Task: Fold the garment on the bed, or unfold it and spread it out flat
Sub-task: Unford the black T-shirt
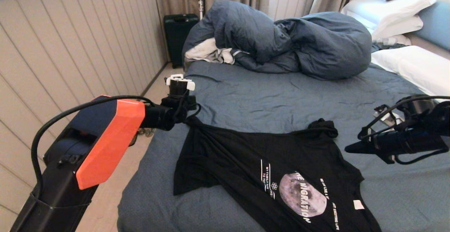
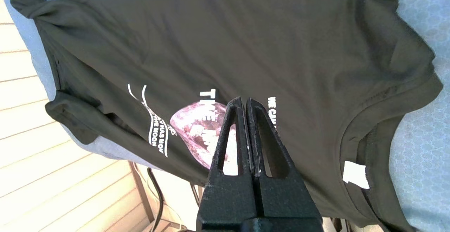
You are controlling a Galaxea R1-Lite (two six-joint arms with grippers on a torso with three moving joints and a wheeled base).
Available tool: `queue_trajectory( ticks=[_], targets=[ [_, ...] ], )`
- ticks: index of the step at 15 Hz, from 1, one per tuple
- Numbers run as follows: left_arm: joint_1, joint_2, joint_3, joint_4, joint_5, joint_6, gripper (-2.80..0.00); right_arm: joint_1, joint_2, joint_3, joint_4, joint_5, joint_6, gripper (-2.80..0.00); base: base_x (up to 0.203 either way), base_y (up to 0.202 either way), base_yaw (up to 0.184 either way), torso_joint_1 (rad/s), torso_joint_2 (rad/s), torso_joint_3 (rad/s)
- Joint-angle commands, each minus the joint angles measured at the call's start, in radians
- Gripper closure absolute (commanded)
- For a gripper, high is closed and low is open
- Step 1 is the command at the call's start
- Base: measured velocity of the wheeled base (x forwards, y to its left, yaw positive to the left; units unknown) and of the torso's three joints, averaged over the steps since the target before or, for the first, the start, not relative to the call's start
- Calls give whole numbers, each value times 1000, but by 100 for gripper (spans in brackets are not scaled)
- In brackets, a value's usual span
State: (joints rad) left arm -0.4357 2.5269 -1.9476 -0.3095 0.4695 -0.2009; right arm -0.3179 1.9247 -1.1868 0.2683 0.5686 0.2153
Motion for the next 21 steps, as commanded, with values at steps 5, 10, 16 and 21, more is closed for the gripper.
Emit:
queue_trajectory(
  ticks=[5, 10, 16, 21],
  targets=[
    [-10, -219, 387, -2, 26, -76, 0, -1, -26, 15, 2, 5, 1, 0, 0, 0, 0, 0, 0, 0],
    [-84, -493, 928, -78, -225, -193, 0, 19, -41, 53, 0, 5, 1, 0, 0, 0, 0, 0, 0, 0],
    [-131, -448, 990, -195, -275, -218, 0, 40, -39, 108, -100, -29, -7, 0, 0, 0, 0, 0, 0, 0],
    [-142, -413, 994, -195, -267, -218, -280, 48, -31, 118, -120, -38, -7, 0, 0, 0, 0, 0, 0, 0]
  ],
)
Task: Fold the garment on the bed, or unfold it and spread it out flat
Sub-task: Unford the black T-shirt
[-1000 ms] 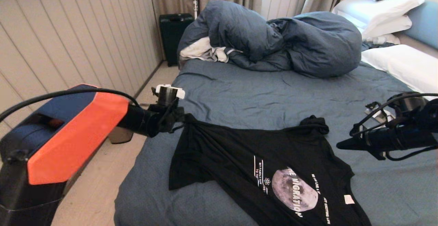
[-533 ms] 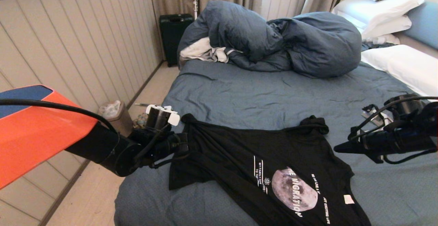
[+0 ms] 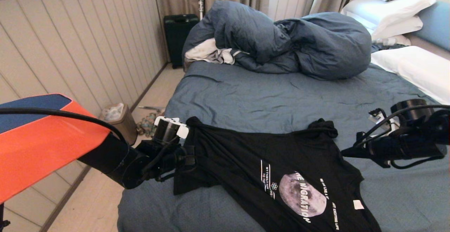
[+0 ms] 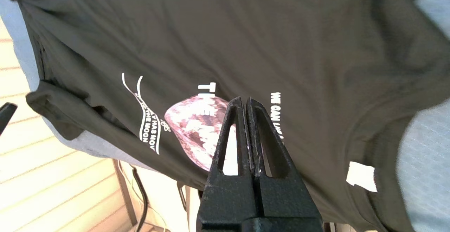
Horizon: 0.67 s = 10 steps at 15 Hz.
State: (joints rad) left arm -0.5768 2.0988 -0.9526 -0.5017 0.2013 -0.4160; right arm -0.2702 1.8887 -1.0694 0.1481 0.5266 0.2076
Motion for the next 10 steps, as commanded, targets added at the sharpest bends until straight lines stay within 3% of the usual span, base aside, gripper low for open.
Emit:
queue_trajectory(
  ticks=[1, 10],
  targets=[
    [1, 30, -5, -8, 2, -3, -280, 2, 6, 0, 1, 3, 1, 0, 0, 0, 0, 0, 0, 0],
    [45, 130, -31, -56, -8, 3, -280, 2, 7, 12, -19, 0, -1, 0, 0, 0, 0, 0, 0, 0]
  ],
)
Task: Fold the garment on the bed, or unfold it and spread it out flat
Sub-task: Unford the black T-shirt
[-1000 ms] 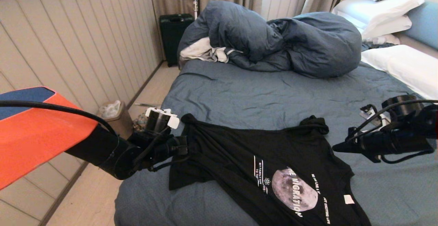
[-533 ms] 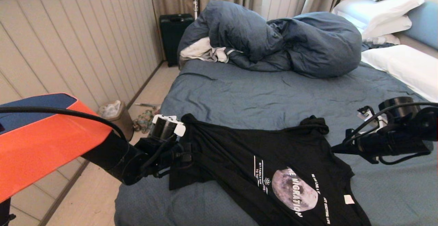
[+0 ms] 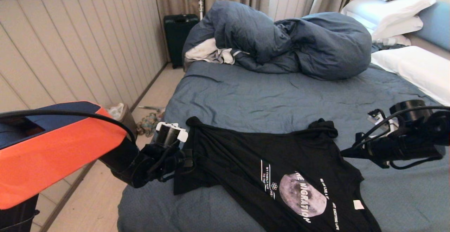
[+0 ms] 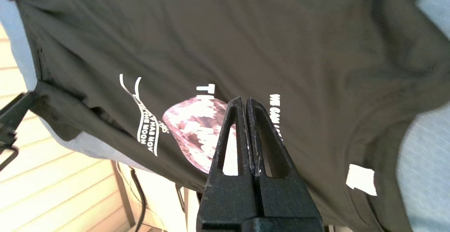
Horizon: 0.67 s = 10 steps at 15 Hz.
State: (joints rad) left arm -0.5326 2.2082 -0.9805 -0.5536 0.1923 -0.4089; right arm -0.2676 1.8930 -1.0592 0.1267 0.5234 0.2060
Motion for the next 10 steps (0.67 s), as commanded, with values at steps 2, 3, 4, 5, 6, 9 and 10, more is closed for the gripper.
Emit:
queue_trajectory(
  ticks=[2, 3, 4, 5, 6, 9, 10],
  targets=[
    [0, 22, -1, -2, 1, -4, -280, 2, 1, 10, -13, 3, 1, 0, 0, 0, 0, 0, 0, 0],
    [-1, 25, -1, -3, 1, -2, -280, 2, 3, 10, -15, 3, 1, 0, 0, 0, 0, 0, 0, 0],
    [0, 31, -1, -3, 1, -2, -280, 2, 5, 10, -15, 3, 2, 0, 0, 0, 0, 0, 0, 0],
    [-1, 31, -1, 0, 1, -4, 0, 2, 5, 10, -15, 3, 1, 0, 0, 0, 0, 0, 0, 0],
    [-1, 30, 2, -4, 1, -4, 0, 2, 5, 11, -15, 3, 1, 0, 0, 0, 0, 0, 0, 0],
    [-16, -2, 20, -7, 1, -8, 0, 2, 5, 11, -15, 3, 1, 0, 0, 0, 0, 0, 0, 0],
    [-30, -18, 28, -8, 2, -10, 0, 2, 6, 10, -15, 3, 1, 0, 0, 0, 0, 0, 0, 0]
  ],
)
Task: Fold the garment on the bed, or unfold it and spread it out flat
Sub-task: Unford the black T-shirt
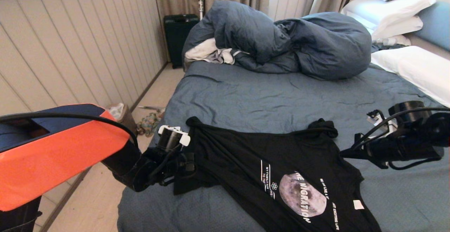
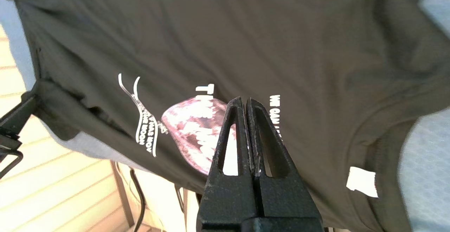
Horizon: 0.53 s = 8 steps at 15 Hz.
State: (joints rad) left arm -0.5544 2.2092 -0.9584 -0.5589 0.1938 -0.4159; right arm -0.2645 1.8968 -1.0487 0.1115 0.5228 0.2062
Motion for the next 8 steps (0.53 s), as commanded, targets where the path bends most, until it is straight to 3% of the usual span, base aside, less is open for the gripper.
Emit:
queue_trajectory(
  ticks=[1, 8],
  targets=[
    [-12, -24, 13, -4, 5, -4, 0, -1, 4, -1, 0, 3, 1, 0, 0, 0, 0, 0, 0, 0],
    [-67, -164, 134, -24, 10, -2, 0, 1, 19, -7, -3, 3, 1, 0, 0, 0, 0, 0, 0, 0]
  ],
)
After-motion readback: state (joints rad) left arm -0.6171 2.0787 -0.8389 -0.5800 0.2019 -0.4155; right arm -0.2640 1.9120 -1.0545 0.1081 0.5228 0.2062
